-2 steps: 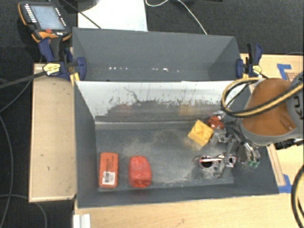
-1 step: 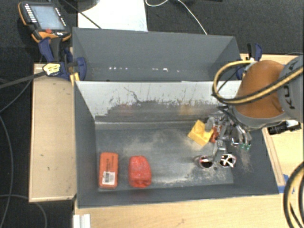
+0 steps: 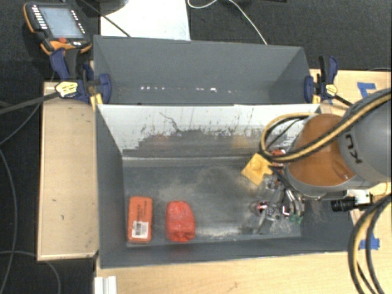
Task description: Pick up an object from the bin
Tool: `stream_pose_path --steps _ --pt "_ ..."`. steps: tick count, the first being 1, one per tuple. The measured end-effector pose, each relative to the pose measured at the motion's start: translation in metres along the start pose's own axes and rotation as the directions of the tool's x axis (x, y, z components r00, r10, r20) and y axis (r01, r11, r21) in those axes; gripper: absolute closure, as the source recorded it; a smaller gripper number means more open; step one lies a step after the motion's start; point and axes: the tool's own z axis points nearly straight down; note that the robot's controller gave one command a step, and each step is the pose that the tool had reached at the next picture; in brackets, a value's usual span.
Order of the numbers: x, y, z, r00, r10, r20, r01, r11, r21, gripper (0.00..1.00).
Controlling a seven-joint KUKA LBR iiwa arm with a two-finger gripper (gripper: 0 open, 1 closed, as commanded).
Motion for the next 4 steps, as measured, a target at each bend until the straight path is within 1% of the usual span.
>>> stream_pose_path --steps 1,2,3,4 --pt "-0.029 0.004 0.007 0.991 0.134 0.01 -0.134 0.991 -0.002 0.0" --pt "-0.049 0.0 -0.063 1.0 -0.002 0.008 0.002 1.0 -0.001 0.0" --pt "-0.013 -0.061 -0.013 0.937 -0.35 0.011 0.35 0.937 0.003 1.0" --pt "-0.013 -0.061 -0.013 0.936 -0.353 0.011 0.353 0.936 0.004 1.0"
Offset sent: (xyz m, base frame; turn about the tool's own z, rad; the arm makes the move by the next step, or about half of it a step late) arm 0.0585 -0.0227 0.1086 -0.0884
